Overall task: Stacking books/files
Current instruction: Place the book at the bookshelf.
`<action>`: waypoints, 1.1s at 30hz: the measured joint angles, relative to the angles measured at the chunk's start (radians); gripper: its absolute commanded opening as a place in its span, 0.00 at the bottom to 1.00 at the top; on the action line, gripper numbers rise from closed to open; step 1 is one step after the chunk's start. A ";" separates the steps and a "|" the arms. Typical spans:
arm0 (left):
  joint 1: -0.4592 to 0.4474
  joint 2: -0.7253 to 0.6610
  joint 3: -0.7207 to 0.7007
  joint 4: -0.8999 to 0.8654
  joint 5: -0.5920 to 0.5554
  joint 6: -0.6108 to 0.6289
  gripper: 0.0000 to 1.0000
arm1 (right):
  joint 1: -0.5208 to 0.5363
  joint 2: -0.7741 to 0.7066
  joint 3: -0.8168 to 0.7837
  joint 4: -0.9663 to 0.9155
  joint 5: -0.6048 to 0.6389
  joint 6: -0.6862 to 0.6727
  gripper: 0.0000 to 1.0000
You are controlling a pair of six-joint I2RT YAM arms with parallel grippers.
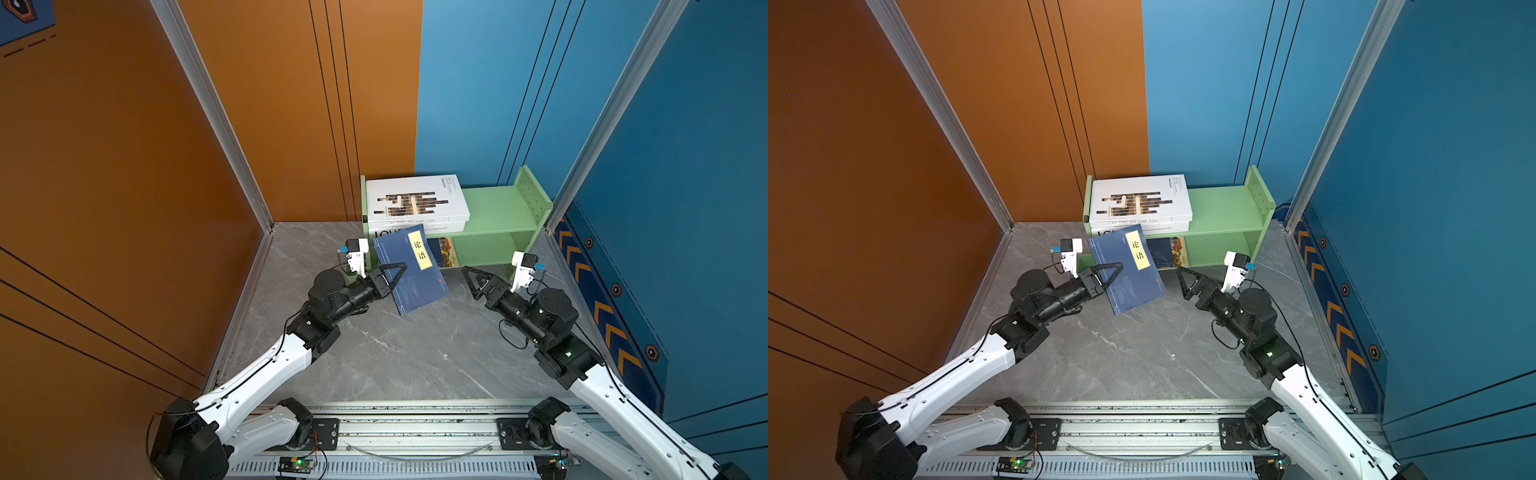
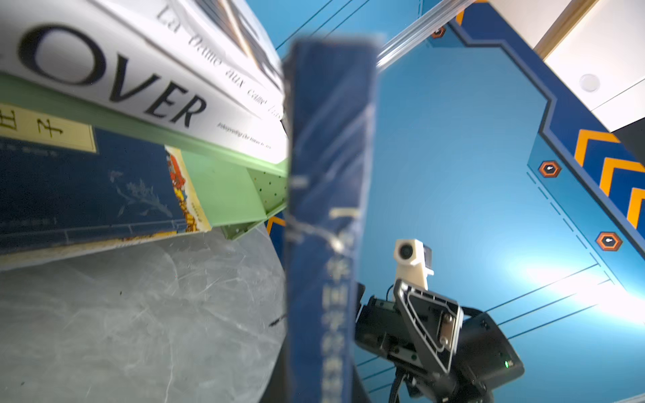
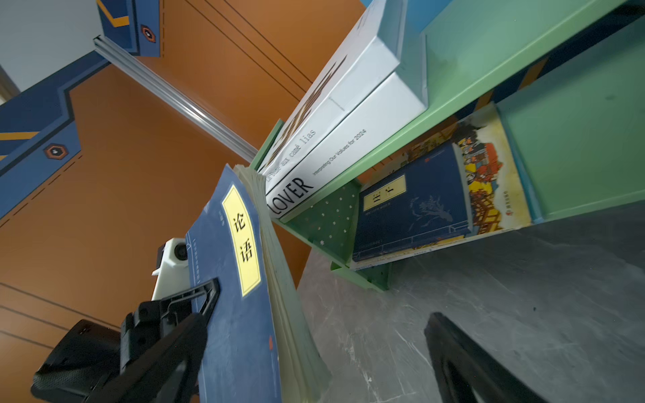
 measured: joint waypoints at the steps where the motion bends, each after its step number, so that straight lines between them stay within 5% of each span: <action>1: -0.008 0.000 0.000 0.025 -0.023 -0.004 0.00 | 0.006 -0.008 -0.010 0.018 -0.015 0.006 1.00; 15: -0.046 0.151 -0.004 0.483 -0.162 -0.123 0.00 | 0.163 0.177 -0.016 0.301 -0.102 0.058 0.96; 28: -0.067 0.242 -0.004 0.654 -0.171 -0.217 0.00 | 0.174 0.370 0.074 0.532 -0.066 0.150 0.52; 33: -0.066 0.246 -0.004 0.664 -0.191 -0.224 0.08 | 0.168 0.421 0.084 0.609 -0.064 0.209 0.38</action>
